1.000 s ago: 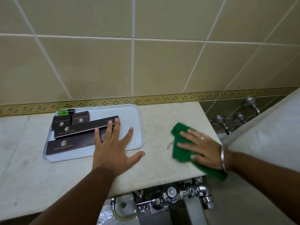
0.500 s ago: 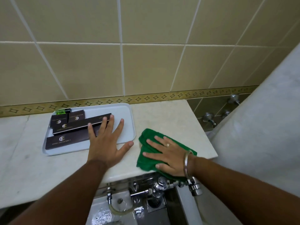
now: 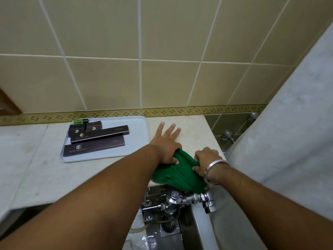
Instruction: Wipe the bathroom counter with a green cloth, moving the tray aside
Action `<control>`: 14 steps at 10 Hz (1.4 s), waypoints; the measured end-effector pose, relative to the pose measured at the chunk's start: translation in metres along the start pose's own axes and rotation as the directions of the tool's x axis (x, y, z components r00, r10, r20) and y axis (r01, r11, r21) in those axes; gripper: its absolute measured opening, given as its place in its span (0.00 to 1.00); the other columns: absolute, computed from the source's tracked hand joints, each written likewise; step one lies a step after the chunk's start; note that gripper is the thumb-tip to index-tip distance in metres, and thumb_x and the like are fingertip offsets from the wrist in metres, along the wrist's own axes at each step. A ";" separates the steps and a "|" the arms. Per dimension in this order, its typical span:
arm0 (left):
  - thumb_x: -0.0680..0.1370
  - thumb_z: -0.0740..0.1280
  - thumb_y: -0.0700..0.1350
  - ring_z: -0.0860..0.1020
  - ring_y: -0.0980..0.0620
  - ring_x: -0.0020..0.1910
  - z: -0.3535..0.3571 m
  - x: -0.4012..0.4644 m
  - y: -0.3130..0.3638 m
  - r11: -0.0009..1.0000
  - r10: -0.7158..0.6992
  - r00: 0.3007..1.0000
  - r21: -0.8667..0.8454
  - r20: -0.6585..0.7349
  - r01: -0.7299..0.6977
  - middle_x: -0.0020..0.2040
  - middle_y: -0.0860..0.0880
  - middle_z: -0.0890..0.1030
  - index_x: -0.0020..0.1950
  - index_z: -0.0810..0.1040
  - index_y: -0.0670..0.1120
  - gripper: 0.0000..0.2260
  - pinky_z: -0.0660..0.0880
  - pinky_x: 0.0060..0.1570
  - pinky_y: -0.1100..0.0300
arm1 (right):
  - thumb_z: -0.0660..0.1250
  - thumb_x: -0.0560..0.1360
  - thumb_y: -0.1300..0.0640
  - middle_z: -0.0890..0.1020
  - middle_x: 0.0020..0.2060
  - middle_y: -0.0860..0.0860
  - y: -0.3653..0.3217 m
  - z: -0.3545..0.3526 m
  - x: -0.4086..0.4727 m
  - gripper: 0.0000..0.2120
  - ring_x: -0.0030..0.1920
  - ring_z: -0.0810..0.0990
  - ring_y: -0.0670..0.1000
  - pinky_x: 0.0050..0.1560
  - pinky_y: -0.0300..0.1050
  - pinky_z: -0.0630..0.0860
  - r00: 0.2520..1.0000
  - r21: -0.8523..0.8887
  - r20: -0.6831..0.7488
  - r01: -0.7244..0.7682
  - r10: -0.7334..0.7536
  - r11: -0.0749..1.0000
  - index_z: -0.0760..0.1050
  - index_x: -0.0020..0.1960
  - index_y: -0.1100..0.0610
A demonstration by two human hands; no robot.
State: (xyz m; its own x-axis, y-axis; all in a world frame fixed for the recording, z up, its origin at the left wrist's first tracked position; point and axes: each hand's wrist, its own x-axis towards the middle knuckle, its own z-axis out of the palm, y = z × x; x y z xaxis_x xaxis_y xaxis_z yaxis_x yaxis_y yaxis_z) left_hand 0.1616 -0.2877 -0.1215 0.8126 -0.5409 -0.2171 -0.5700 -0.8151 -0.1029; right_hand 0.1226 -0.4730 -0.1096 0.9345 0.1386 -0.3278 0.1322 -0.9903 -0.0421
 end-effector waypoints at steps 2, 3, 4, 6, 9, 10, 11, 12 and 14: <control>0.72 0.71 0.53 0.75 0.48 0.52 -0.003 -0.027 -0.008 0.887 -0.056 0.997 -0.461 -0.048 0.028 0.46 0.52 0.77 0.46 0.70 0.53 0.10 0.63 0.66 0.50 | 0.72 0.72 0.54 0.79 0.40 0.51 0.017 -0.036 -0.015 0.08 0.41 0.78 0.53 0.34 0.41 0.72 0.999 0.506 -0.029 0.039 -0.028 0.862 0.73 0.44 0.53; 0.70 0.75 0.47 0.75 0.50 0.42 -0.030 -0.059 -0.033 0.680 -0.192 0.979 -0.728 -0.062 0.087 0.40 0.53 0.75 0.44 0.73 0.50 0.11 0.68 0.37 0.60 | 0.76 0.68 0.52 0.81 0.43 0.54 0.010 -0.071 -0.022 0.11 0.43 0.80 0.55 0.41 0.46 0.77 0.996 0.666 -0.062 -0.006 0.062 0.746 0.76 0.45 0.55; 0.71 0.77 0.42 0.81 0.51 0.39 -0.058 -0.110 -0.069 0.275 -0.334 0.942 -0.953 0.027 0.125 0.40 0.49 0.81 0.48 0.78 0.43 0.11 0.79 0.37 0.59 | 0.76 0.68 0.53 0.83 0.43 0.57 -0.019 -0.098 -0.030 0.12 0.44 0.82 0.57 0.45 0.54 0.81 0.996 0.825 -0.027 -0.027 0.087 0.564 0.77 0.46 0.56; 0.73 0.75 0.44 0.85 0.51 0.45 -0.070 -0.248 -0.117 -0.163 -0.535 0.834 -0.985 0.137 0.057 0.46 0.50 0.85 0.57 0.78 0.46 0.14 0.80 0.37 0.57 | 0.74 0.71 0.59 0.84 0.47 0.60 -0.134 -0.116 -0.043 0.12 0.41 0.84 0.56 0.46 0.56 0.82 0.999 0.967 0.022 -0.016 -0.023 0.254 0.78 0.53 0.61; 0.70 0.77 0.44 0.83 0.45 0.44 0.025 -0.523 -0.150 -0.273 -0.958 -0.005 -0.906 0.287 0.322 0.44 0.46 0.83 0.46 0.79 0.44 0.10 0.81 0.47 0.49 | 0.72 0.71 0.66 0.82 0.41 0.61 -0.444 -0.024 -0.115 0.07 0.37 0.81 0.56 0.32 0.41 0.78 0.905 0.930 0.142 0.017 -0.401 0.368 0.78 0.49 0.64; 0.72 0.76 0.44 0.81 0.44 0.49 0.056 -0.590 -0.152 -0.338 -0.941 -0.163 -0.829 0.296 0.446 0.51 0.44 0.83 0.54 0.78 0.42 0.14 0.78 0.50 0.55 | 0.72 0.71 0.61 0.82 0.43 0.57 -0.516 0.014 -0.146 0.07 0.44 0.81 0.57 0.42 0.43 0.78 0.866 0.846 0.119 0.169 -0.487 0.506 0.78 0.47 0.59; 0.74 0.73 0.42 0.80 0.44 0.52 0.080 -0.614 -0.151 -0.325 -0.946 -0.190 -0.742 0.264 0.586 0.54 0.45 0.82 0.57 0.78 0.44 0.13 0.75 0.51 0.57 | 0.70 0.72 0.56 0.80 0.54 0.55 -0.550 0.036 -0.157 0.17 0.53 0.79 0.57 0.52 0.42 0.72 0.839 0.634 0.062 0.385 -0.541 0.671 0.75 0.59 0.56; 0.76 0.70 0.45 0.79 0.48 0.45 0.098 -0.623 -0.139 -0.247 -0.958 -0.097 -0.603 0.271 0.759 0.52 0.47 0.81 0.53 0.77 0.47 0.07 0.75 0.45 0.54 | 0.66 0.74 0.56 0.79 0.58 0.56 -0.569 0.054 -0.169 0.19 0.55 0.78 0.58 0.55 0.47 0.73 0.776 0.452 -0.006 0.565 -0.631 0.690 0.72 0.64 0.54; 0.76 0.68 0.55 0.72 0.44 0.66 0.124 -0.607 -0.081 0.127 -0.916 0.264 -0.407 0.301 0.905 0.67 0.46 0.75 0.68 0.71 0.48 0.23 0.67 0.67 0.46 | 0.61 0.74 0.54 0.73 0.63 0.55 -0.537 0.091 -0.198 0.22 0.58 0.75 0.60 0.55 0.53 0.74 0.670 0.029 0.076 0.739 -0.738 0.674 0.66 0.68 0.50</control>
